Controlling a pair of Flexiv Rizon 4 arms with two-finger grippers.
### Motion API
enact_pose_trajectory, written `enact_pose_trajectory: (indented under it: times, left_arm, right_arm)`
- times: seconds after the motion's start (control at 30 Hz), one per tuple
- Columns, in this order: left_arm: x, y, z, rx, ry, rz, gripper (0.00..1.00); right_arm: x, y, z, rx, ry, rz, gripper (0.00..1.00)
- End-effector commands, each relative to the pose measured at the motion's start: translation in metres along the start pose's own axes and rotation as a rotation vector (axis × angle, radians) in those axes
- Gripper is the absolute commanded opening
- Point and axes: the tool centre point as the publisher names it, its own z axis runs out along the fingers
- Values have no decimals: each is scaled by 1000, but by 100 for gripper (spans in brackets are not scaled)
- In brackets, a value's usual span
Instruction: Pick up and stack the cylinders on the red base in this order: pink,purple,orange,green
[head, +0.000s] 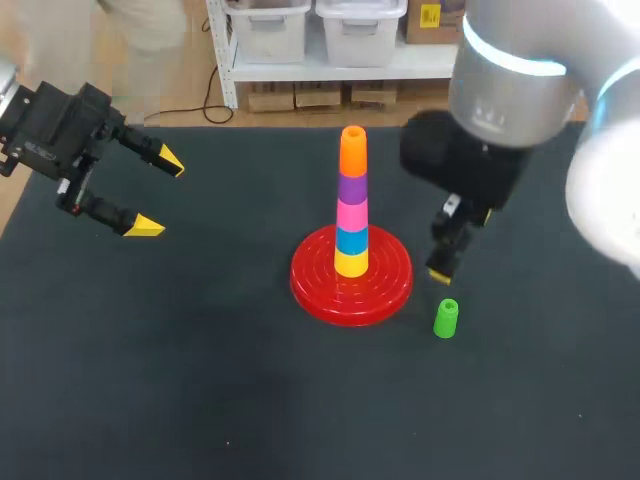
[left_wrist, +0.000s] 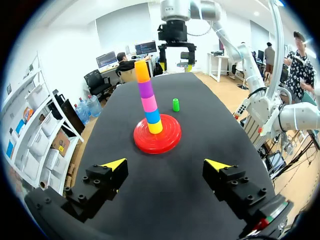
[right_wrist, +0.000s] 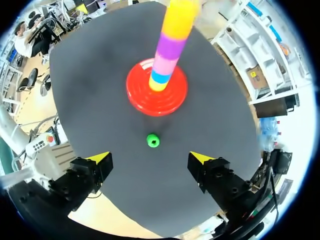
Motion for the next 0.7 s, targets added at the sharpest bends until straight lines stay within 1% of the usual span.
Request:
enact_pose_trajectory:
  times: [0.03,0.17,0.3,0.37,0.4,0.6,0.63,0.67,0.7]
  left_arm:
    - [1,1,0,1,-2,2,100]
    - [1,1,0,1,-2,2,100]
    - [1,1,0,1,-2,2,100]
    - [1,1,0,1,-2,2,100]
    - [1,1,0,1,-2,2,100]
    - [1,1,0,1,-2,2,100]
    - [1,1,0,1,-2,2,100]
    - [1,1,0,1,-2,2,100]
    - [1,1,0,1,-2,2,100]
  right_arm:
    - [7,8,17,17,-4,13,100]
    - [10,8,31,14,-16,28,100]
    - [10,6,44,18,-52,26,100]
    - [11,4,54,33,-46,30,100]
    - [11,3,57,25,-57,31,100]
    - [9,0,77,-4,-28,48,100]
    - [8,-1,81,-2,-11,52,100]
    - [8,-1,84,-19,-13,49,100]
    - [7,-1,85,-16,-10,44,100]
